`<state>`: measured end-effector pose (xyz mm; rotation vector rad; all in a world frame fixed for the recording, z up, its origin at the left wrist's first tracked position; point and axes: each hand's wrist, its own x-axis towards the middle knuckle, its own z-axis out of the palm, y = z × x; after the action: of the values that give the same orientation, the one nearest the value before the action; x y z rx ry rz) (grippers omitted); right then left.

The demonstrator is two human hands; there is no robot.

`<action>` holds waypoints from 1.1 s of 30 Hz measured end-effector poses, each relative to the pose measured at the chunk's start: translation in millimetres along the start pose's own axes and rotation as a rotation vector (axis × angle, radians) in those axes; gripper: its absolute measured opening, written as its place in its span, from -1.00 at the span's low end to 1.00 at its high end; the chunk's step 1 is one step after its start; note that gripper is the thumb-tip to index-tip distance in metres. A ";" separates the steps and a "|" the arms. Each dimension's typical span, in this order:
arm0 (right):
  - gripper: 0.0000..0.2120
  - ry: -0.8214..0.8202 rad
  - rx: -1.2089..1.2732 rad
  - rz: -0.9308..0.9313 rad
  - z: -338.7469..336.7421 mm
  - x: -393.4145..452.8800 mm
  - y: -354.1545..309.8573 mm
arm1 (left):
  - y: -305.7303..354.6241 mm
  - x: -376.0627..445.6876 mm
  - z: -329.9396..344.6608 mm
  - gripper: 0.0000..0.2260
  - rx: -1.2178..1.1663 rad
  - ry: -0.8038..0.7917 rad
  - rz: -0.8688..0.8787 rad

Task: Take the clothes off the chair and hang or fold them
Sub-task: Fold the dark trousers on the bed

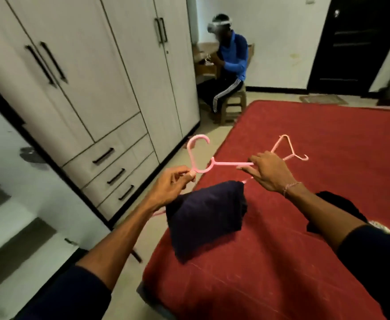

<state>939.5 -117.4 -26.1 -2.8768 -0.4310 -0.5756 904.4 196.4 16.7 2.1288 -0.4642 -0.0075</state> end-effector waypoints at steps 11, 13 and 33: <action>-0.58 -0.442 0.785 -0.160 -130.0 77.5 -184.2 | 47.9 -70.2 -202.0 -0.79 0.140 0.519 -0.054; -0.68 -0.439 0.824 -0.232 -146.5 85.4 -222.9 | 52.6 -87.8 -233.2 -0.80 0.157 0.623 -0.064; -0.70 0.215 0.791 -0.532 -223.2 188.7 -614.1 | 24.1 -264.4 -538.9 -0.72 0.851 1.094 -0.142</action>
<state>835.7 457.4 322.4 -1.9206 -1.1055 -0.5993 748.1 703.1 299.0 2.5254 0.4231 1.4038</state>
